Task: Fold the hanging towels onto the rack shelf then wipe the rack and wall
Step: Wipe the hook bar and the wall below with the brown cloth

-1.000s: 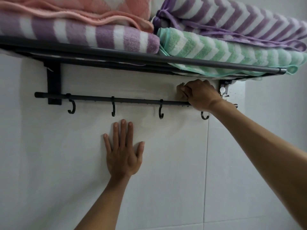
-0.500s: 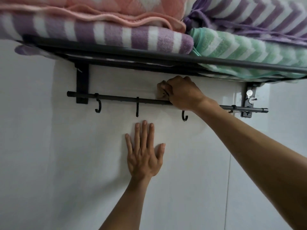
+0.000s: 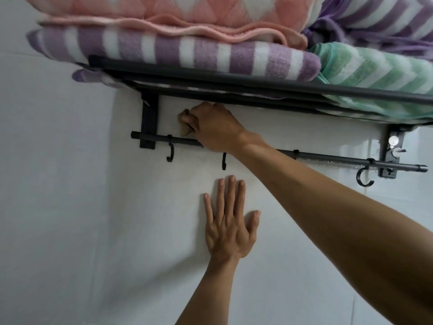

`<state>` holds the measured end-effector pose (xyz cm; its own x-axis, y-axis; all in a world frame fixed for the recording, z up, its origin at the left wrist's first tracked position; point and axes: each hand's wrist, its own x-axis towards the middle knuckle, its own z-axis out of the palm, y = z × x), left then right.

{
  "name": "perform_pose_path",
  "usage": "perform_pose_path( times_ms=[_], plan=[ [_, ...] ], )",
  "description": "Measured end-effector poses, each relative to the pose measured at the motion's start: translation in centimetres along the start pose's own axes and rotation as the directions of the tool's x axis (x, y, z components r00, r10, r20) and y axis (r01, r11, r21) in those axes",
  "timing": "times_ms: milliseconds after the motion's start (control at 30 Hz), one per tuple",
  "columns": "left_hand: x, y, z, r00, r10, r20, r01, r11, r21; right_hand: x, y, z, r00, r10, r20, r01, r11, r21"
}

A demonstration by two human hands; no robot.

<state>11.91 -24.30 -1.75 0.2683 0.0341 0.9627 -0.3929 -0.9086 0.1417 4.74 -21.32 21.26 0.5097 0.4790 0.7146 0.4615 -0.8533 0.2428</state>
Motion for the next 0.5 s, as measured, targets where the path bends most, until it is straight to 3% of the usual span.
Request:
perform_pose_path(
  times_ms=[167, 300, 500],
  plan=[
    [-0.4, 0.4, 0.5, 0.997, 0.015, 0.073, -0.017, 1.0, 0.017, 2.0, -3.5, 1.0, 0.987, -0.159, -0.004, 0.155, 0.959, 0.237],
    [-0.4, 0.8, 1.1, 0.992, 0.004, 0.126, -0.009, 0.999, 0.043, 2.5, -4.9, 1.3, 0.958, -0.218, 0.185, 0.178, 0.961, 0.21],
    [-0.3, 0.9, 0.4, 0.993, 0.019, 0.113, -0.023, 0.999, 0.034, 2.0, -3.5, 0.5, 0.971, -0.166, 0.17, 0.126, 0.967, 0.223]
  ],
)
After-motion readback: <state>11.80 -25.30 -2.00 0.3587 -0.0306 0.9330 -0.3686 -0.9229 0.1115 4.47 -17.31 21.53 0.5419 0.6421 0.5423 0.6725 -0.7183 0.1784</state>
